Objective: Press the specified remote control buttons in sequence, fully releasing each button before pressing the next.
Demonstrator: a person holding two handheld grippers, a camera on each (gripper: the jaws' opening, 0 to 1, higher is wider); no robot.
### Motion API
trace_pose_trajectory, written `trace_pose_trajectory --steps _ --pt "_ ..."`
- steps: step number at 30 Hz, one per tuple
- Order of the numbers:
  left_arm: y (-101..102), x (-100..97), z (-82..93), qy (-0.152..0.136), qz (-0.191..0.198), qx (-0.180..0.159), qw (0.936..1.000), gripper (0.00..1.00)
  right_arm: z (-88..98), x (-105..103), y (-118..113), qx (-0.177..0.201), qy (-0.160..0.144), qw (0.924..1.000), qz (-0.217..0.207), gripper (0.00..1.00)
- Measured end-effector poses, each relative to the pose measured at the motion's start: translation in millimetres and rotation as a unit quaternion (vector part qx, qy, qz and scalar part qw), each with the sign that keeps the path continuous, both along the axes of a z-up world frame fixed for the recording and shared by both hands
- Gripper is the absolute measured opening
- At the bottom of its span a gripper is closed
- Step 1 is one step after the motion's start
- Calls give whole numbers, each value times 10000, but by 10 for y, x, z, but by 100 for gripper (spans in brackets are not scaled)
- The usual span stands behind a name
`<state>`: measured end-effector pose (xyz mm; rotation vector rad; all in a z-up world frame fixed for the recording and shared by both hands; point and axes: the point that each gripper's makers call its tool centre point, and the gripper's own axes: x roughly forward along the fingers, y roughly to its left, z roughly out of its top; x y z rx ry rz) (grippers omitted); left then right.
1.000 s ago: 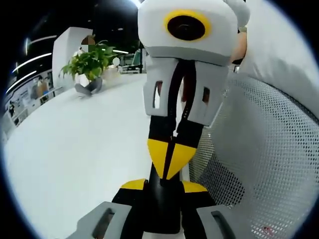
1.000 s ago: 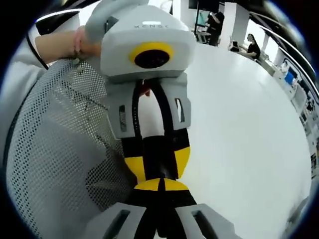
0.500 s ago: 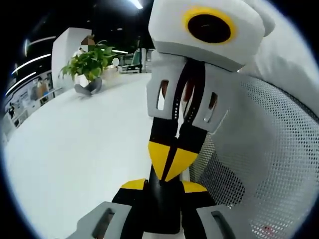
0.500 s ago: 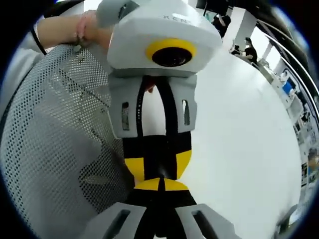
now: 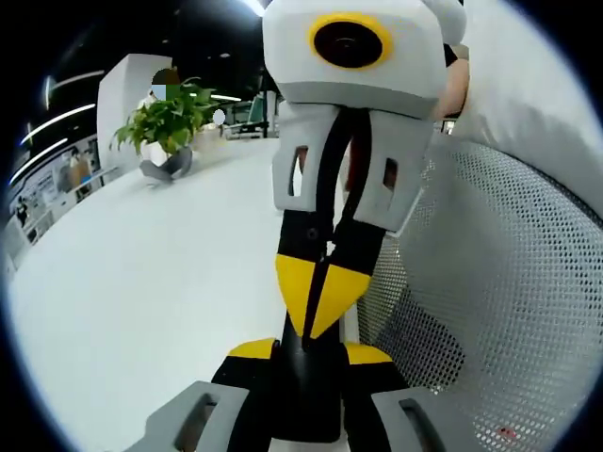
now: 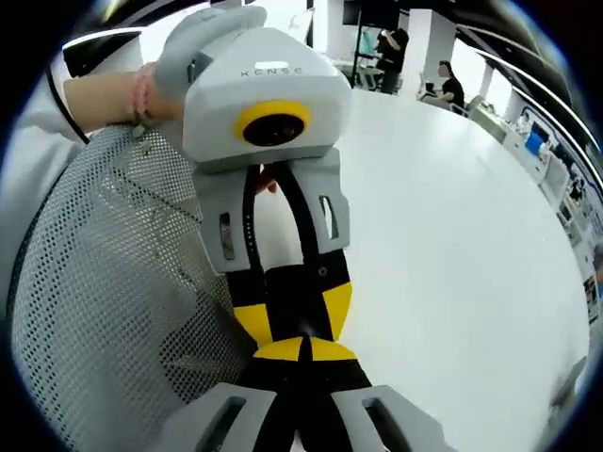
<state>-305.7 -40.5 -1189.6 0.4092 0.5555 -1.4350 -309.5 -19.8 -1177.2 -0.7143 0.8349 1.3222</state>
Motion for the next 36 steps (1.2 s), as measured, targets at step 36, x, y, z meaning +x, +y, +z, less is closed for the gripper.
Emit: trace_pose_trajectory --steps 36 --pt "1 3 -4 -66 7 6 10000 25 -24 4 5 356 302 9989 -58 0"
